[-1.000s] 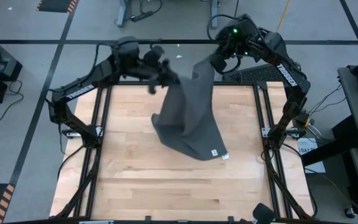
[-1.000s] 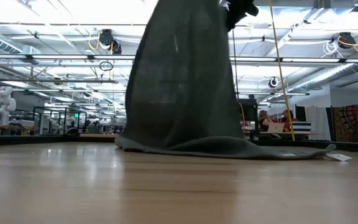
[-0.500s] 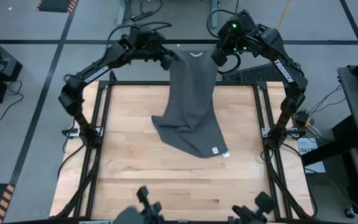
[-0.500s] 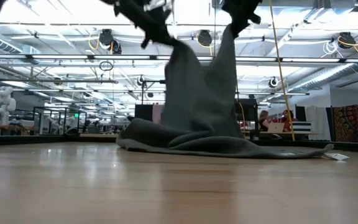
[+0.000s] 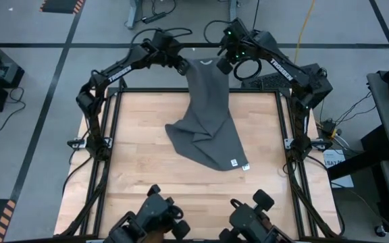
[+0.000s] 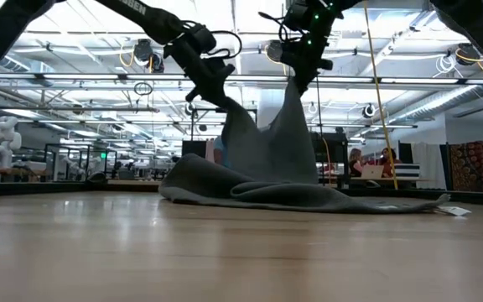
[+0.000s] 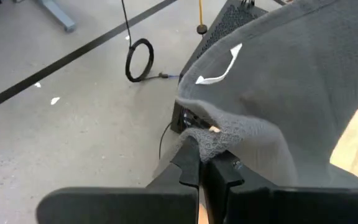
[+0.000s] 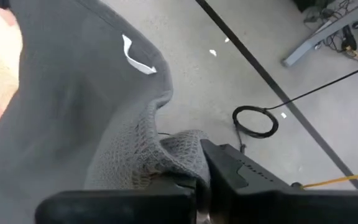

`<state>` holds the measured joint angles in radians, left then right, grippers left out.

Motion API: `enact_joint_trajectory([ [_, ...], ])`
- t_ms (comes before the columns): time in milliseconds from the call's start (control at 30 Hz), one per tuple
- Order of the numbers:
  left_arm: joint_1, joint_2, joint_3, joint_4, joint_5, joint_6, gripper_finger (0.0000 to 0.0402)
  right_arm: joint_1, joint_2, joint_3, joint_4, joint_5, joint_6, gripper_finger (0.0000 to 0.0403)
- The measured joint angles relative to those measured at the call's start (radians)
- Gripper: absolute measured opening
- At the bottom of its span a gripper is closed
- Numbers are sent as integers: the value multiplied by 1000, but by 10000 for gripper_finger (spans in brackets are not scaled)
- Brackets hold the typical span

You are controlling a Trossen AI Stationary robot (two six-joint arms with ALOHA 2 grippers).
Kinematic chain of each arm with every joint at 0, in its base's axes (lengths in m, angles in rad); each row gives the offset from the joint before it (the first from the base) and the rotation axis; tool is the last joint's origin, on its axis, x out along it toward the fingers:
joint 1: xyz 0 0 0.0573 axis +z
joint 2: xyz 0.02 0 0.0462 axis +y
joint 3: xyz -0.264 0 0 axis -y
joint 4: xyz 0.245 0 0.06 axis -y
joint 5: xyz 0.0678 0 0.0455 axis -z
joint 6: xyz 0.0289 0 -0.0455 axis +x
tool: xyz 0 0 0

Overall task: Roll towel
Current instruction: Fold the gray towel on the center of table

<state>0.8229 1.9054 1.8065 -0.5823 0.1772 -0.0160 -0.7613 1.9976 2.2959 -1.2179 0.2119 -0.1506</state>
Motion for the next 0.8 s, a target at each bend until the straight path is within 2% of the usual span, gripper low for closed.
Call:
enact_joint_trajectory([
  [233, 17, 13, 0, 2, 18, 23, 2, -12, -25, 0, -87, -18, 14, 50],
  [333, 13, 14, 0, 1, 96, 23, 2, -27, -27, 0, -134, -113, -24, 50],
  [467, 15, 14, 0, -3, 147, 23, 2, -51, -27, 0, -187, -255, -9, 8],
  [600, 14, 14, 0, -42, 195, 22, 2, -73, -27, 0, -325, -475, 43, 24],
  [733, 12, 14, 0, -144, 231, 23, 2, -63, -28, -17, -341, -495, 86, 49],
  [800, 11, 14, 0, -196, 299, 23, 2, -62, -25, -19, -324, -500, 128, 60],
])
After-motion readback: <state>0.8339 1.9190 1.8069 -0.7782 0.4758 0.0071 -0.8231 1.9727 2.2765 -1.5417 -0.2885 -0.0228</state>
